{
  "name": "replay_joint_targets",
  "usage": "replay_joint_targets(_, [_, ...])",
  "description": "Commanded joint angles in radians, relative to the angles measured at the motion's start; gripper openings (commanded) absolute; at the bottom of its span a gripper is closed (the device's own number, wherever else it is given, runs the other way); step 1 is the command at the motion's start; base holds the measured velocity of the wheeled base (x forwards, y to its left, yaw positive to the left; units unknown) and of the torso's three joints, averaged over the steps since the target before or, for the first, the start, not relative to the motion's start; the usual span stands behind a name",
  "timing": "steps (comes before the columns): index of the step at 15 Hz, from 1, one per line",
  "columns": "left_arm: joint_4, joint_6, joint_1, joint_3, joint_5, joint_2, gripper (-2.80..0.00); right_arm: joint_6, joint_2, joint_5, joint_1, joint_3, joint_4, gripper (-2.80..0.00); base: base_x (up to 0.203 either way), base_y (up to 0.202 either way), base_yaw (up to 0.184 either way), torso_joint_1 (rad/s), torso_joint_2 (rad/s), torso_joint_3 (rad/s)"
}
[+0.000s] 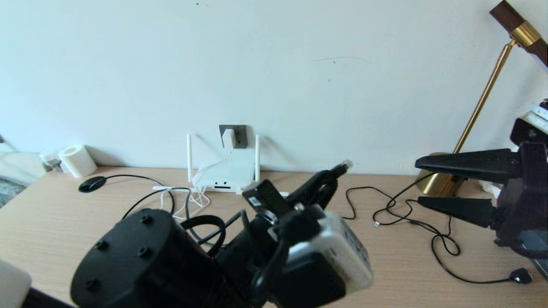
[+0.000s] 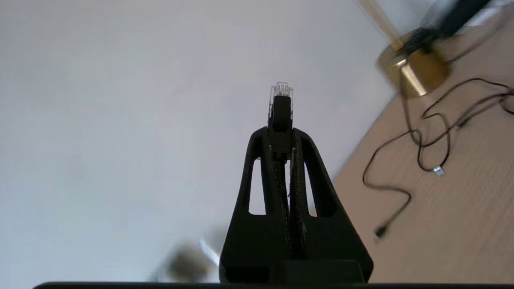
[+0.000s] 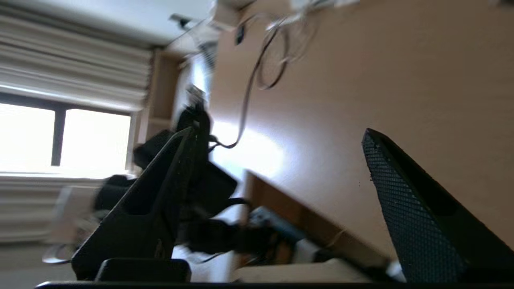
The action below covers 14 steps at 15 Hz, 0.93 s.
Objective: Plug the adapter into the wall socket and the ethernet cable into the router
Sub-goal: Hand it to the other hand, then align cable and router interface
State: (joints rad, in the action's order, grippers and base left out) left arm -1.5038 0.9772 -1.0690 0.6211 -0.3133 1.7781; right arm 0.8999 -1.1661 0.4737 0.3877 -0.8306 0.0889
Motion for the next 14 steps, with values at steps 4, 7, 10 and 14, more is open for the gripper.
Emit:
replay_joint_targets(4, [-0.001,-0.169,-0.020,0.003,-0.256,-0.060,-2.80,-0.346,0.126,-0.348,0.003,0.130,-0.009,0.00,0.000,0.000,0.000,0.000,0.00,0.000])
replay_joint_targets(7, [0.137,-0.234,-0.020,0.016,-0.312,-0.146,-2.80,-0.563,0.213,-0.631,0.002,0.247,0.009,0.00,0.000,0.000,0.000,0.000,0.00,0.000])
replay_joint_targets(10, [0.394,-0.376,-0.029,0.153,-0.375,-0.216,-2.80,-0.739,0.451,-0.686,-0.003,0.332,0.025,0.00,0.000,0.000,0.000,0.000,0.00,0.000])
replay_joint_targets(14, [0.586,-0.654,-0.031,0.210,-0.434,-0.271,-2.80,-0.828,0.711,-0.807,-0.013,0.497,0.024,0.00,0.000,0.000,0.000,0.000,0.00,0.000])
